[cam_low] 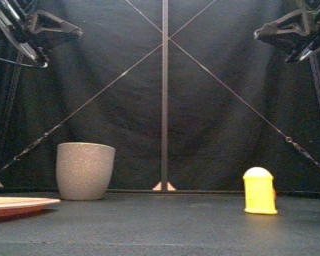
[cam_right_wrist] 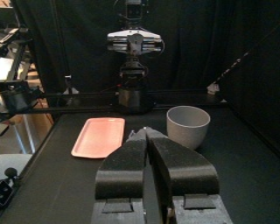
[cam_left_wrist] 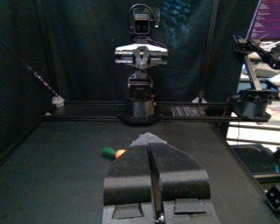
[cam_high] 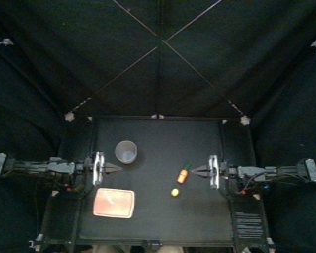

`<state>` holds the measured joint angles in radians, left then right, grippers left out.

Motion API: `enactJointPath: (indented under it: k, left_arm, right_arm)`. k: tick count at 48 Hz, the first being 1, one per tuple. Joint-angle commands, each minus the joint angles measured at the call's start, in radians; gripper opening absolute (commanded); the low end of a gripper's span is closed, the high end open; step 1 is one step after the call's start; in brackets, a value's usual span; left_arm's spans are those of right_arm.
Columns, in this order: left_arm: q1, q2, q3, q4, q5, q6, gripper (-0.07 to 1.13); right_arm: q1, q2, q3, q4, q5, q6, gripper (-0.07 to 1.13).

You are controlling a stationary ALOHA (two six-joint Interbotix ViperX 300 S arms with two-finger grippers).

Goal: Pick the yellow can then place it in the grey bowl
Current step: Pick the yellow can

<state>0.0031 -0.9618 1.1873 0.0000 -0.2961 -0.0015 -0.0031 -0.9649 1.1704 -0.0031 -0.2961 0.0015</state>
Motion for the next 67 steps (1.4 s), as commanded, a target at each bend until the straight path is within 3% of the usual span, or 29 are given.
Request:
enactJointPath:
  k: [1, 13, 19, 22, 35, 38, 67]
  left_arm:
    - [-0.002, 0.011, 0.026, -0.002, -0.005, 0.000, -0.01]
    - [-0.002, 0.011, 0.031, 0.000, -0.011, 0.000, -0.02]
    - [-0.002, 0.011, 0.029, 0.000, -0.012, 0.002, -0.02]
    - [-0.002, 0.011, 0.031, 0.002, -0.012, 0.002, -0.02]
    - [-0.002, 0.011, 0.035, -0.002, -0.012, 0.000, -0.02]
    - [-0.002, 0.011, 0.035, -0.002, -0.012, 0.000, -0.02]
    - [0.003, 0.012, 0.035, -0.002, -0.012, 0.000, -0.02]
  right_arm:
    - [0.006, 0.060, 0.012, 0.006, 0.006, 0.014, -0.02]
    - [0.020, 0.356, 0.020, 0.020, 0.052, 0.025, 0.00]
    - [0.037, 0.518, -0.040, 0.038, 0.051, 0.025, 0.10]
    - [0.048, 0.578, -0.075, 0.051, 0.051, 0.025, 0.21]
    - [0.061, 0.746, -0.178, 0.209, 0.025, 0.021, 0.95]
    - [0.067, 0.759, -0.179, 0.224, 0.025, 0.021, 1.05]
    - [0.187, 0.867, -0.181, 0.285, 0.035, 0.023, 1.06]
